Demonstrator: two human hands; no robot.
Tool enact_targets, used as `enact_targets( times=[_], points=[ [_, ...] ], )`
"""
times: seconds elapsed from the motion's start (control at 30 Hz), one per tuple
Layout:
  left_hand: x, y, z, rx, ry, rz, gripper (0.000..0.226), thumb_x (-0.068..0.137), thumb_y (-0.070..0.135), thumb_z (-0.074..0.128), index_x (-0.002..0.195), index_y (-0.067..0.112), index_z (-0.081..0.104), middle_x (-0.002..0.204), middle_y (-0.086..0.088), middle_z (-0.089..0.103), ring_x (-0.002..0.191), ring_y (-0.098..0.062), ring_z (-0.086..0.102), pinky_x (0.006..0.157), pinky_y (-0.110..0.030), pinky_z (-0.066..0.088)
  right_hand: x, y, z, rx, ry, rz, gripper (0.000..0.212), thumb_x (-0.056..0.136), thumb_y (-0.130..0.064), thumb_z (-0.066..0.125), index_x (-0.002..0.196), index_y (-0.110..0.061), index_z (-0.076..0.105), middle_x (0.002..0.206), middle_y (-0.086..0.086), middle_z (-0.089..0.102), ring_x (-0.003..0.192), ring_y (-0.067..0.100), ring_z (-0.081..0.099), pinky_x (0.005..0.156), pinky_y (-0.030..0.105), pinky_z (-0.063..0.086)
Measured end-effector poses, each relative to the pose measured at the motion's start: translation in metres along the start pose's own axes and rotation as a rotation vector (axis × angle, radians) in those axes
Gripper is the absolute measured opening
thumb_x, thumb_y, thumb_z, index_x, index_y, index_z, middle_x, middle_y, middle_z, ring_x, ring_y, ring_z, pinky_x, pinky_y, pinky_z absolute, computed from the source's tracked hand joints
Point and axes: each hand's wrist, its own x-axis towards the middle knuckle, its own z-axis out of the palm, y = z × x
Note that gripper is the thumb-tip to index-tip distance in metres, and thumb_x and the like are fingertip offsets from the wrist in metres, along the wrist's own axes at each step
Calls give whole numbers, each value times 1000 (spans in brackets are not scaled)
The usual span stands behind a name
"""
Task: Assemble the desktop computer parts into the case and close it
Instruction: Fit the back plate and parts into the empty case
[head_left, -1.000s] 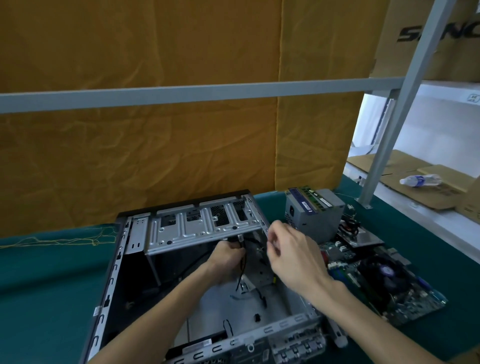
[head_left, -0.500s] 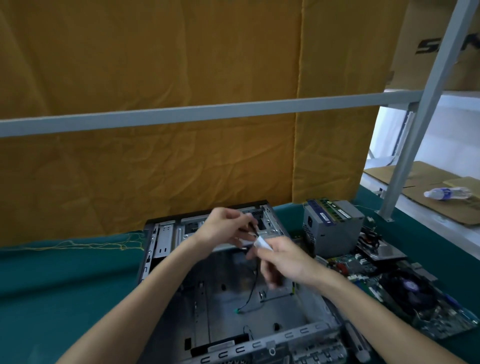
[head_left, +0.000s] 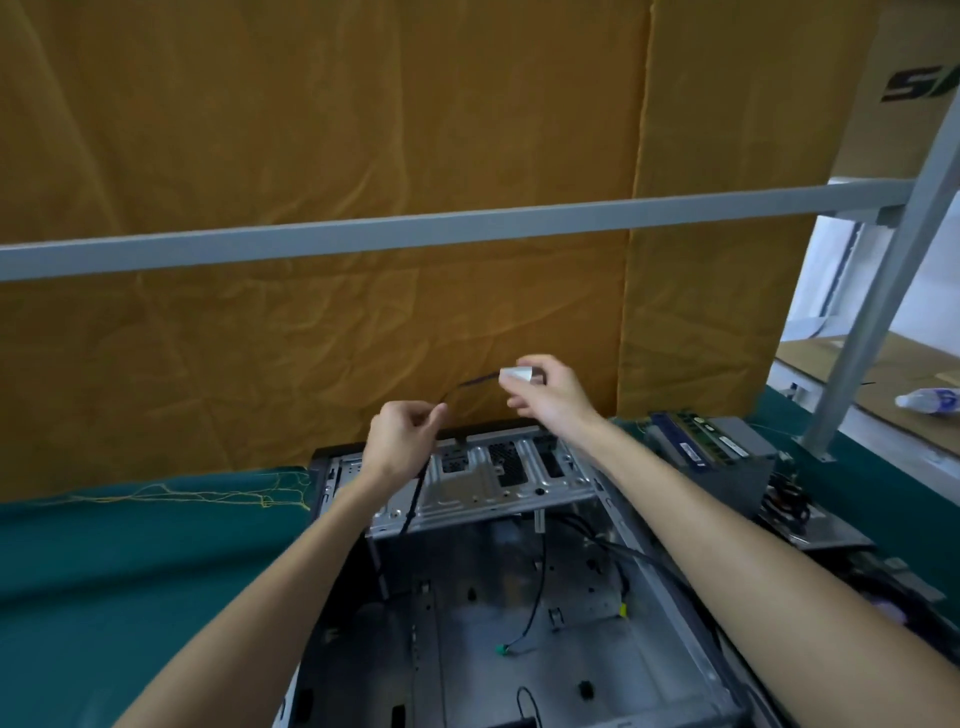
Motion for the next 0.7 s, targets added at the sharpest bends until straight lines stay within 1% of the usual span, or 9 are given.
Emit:
enact_targets(
  times=[0.07,0.13,0.17,0.27,0.37,0.43,0.57,0.67,0.7],
  points=[
    [13,-13,-4,75,39,-102,40,102,35,59,72,15,74,52,6,64,49,-12,59,49,-27,45,-7,22,1,-341,-15,-13,57,95,-32,71,143,-20,43,133,3,50,109,17,58,90,32,49],
    [21,-25,-6,157,66,-201,43,101,34,60,66,12,71,59,-5,68,57,-25,65,52,-29,46,-23,45,-5,-620,9,-36,57,98,-37,65,146,-23,37,141,4,39,111,21,55,87,33,46],
    [22,-30,-6,170,88,-246,40,101,32,60,67,12,70,61,-6,68,58,-26,65,52,-29,46,-32,55,-9,-733,31,-47,55,99,-40,61,145,-22,37,141,5,37,108,23,55,84,34,46],
    [24,-41,-9,114,169,-385,34,101,29,55,78,11,72,75,-8,72,69,-28,67,63,-34,54,-60,69,-23,-891,64,-50,51,102,-48,52,141,-19,35,133,8,38,98,24,55,77,36,48],
    [27,-47,-17,16,195,-487,36,104,29,52,88,6,74,88,-14,74,80,-33,69,78,-42,59,-84,72,-31,-952,14,23,50,103,-54,44,137,-20,32,127,8,40,83,23,61,61,36,47],
    [23,-46,-17,-4,142,-433,29,102,25,57,87,9,75,86,-10,76,80,-28,71,82,-42,61,-96,75,-33,-993,-26,59,51,103,-56,41,138,-21,30,126,7,44,83,25,63,64,39,51],
    [-1,-40,-1,165,104,-209,21,97,22,59,112,16,72,107,-4,73,87,-22,66,74,-32,54,-107,80,-33,-994,-33,61,56,104,-49,45,147,-23,21,123,8,49,92,30,64,72,41,53],
    [-10,-41,9,456,25,-98,32,100,19,50,124,25,70,132,-11,57,116,-36,51,100,-44,44,-110,81,-34,-1008,-23,55,56,103,-42,50,147,-25,19,116,8,53,87,28,64,71,41,54],
    [-10,-42,9,526,15,-83,34,102,20,46,127,27,67,137,-10,53,121,-38,45,103,-45,38,-111,81,-33,-1009,-16,52,56,102,-41,50,146,-25,19,115,8,53,86,28,64,69,40,53]
  ],
)
